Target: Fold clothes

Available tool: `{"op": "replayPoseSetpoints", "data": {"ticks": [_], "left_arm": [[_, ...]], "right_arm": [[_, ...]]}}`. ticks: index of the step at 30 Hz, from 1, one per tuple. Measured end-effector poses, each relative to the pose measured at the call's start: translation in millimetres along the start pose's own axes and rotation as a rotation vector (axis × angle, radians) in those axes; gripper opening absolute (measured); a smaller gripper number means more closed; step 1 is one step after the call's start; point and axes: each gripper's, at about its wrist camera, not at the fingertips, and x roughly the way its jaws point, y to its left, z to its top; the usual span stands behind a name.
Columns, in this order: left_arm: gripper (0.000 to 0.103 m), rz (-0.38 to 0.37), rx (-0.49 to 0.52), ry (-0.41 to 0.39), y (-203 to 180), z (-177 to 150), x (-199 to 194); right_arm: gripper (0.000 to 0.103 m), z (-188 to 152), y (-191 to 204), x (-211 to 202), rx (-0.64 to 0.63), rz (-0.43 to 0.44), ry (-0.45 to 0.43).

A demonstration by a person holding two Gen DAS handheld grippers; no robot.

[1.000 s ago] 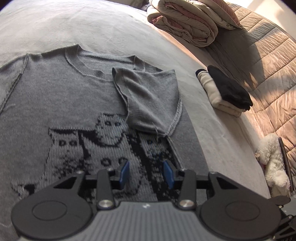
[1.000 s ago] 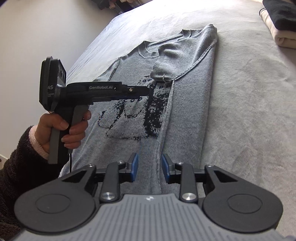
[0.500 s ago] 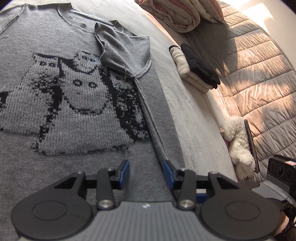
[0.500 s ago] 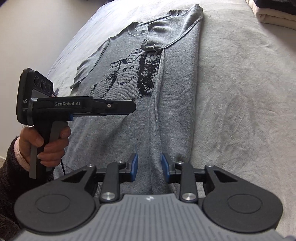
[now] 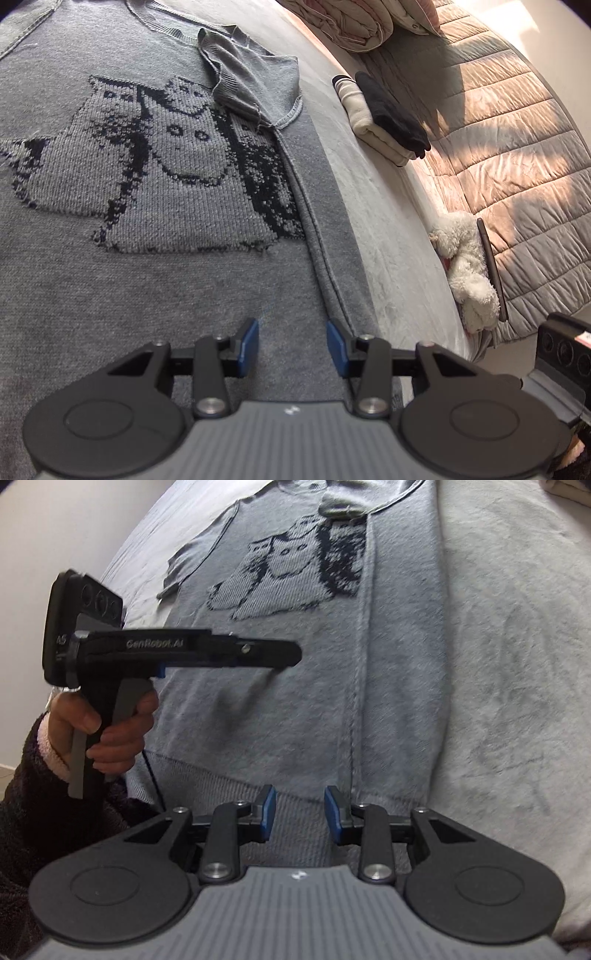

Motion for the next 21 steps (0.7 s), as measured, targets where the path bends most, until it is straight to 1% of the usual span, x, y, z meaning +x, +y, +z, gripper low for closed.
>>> {"op": "replayPoseSetpoints", "data": {"ticks": [1,3,8,11,15,19,21], "left_arm": [[0.042,0.000,0.004,-0.001,-0.5,-1.1,-1.2],[0.042,0.005,0.020,-0.004,-3.0,-2.6,-2.9],[0.041,0.004,0.050,-0.011,-11.6,-2.3,1.6],[0.040,-0.003,0.067,-0.013,-19.6,-0.4,6.4],[0.037,-0.027,0.089,-0.017,-30.4,2.8,10.9],[0.037,-0.014,0.102,-0.006,-36.6,4.5,18.8],[0.037,0.005,0.111,0.000,-38.0,4.5,22.9]], "right_arm": [[0.035,-3.4,5.4,0.5,-0.011,-0.010,0.001],[0.035,-9.1,14.2,-1.0,-0.027,-0.044,-0.029],[0.035,-27.4,14.9,-22.7,-0.023,-0.137,-0.165],[0.035,-35.6,13.8,-23.8,-0.011,-0.168,-0.211],[0.028,-44.3,11.5,-14.9,-0.003,-0.225,-0.226],[0.027,-51.7,7.8,-4.8,-0.010,-0.268,-0.221],[0.027,-53.8,14.2,3.4,-0.056,-0.309,-0.221]]}}
